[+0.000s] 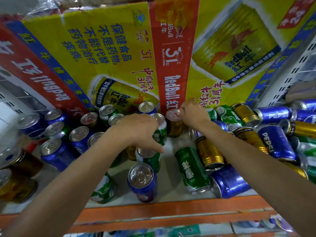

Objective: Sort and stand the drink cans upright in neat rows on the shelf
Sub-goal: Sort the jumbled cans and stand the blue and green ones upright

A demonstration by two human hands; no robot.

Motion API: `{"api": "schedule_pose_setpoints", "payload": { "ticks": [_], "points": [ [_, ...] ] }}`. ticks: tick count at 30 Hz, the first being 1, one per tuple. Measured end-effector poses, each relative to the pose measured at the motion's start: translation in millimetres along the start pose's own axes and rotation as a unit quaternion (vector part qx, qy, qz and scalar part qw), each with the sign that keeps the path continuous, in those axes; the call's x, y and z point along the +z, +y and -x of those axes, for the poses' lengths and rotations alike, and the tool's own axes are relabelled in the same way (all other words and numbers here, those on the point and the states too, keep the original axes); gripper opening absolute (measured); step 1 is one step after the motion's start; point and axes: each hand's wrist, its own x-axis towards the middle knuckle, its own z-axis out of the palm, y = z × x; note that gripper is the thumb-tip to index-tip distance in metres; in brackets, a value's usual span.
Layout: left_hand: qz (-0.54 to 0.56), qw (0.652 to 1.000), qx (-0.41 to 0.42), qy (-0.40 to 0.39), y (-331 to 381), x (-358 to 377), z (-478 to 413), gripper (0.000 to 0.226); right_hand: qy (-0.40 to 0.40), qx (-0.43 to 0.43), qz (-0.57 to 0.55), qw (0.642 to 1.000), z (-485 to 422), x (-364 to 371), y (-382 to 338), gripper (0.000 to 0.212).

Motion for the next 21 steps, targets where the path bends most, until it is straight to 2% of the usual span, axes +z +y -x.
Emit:
{"api": "schedule_pose_setpoints", "payload": {
  "ticks": [4,7,11,14,17,21],
  "points": [
    [0.031,0.997,0.057,0.038,21,-2,-18,0.062,-0.036,-0.009,0.017,0.999,7,-17,33,0.025],
    [0.045,0.992,0.114,-0.013,41,2,-32,0.062,-0.111,-0.023,0.055,0.992,16,-30,56,0.029],
    [0.026,0.986,0.156,-0.056,66,9,-45,0.075,-0.223,-0.049,0.099,0.969,27,-47,79,0.053],
    [0.007,0.980,0.186,-0.069,79,13,-47,0.078,-0.245,-0.079,0.134,0.957,26,-53,97,0.056],
    [-0.002,0.976,0.189,-0.111,94,18,-45,0.085,-0.245,-0.106,0.155,0.951,21,-55,106,0.053],
    [0.002,0.976,0.124,-0.177,115,24,-35,0.109,-0.264,-0.151,0.181,0.935,11,-53,110,0.045]
  ]
}}
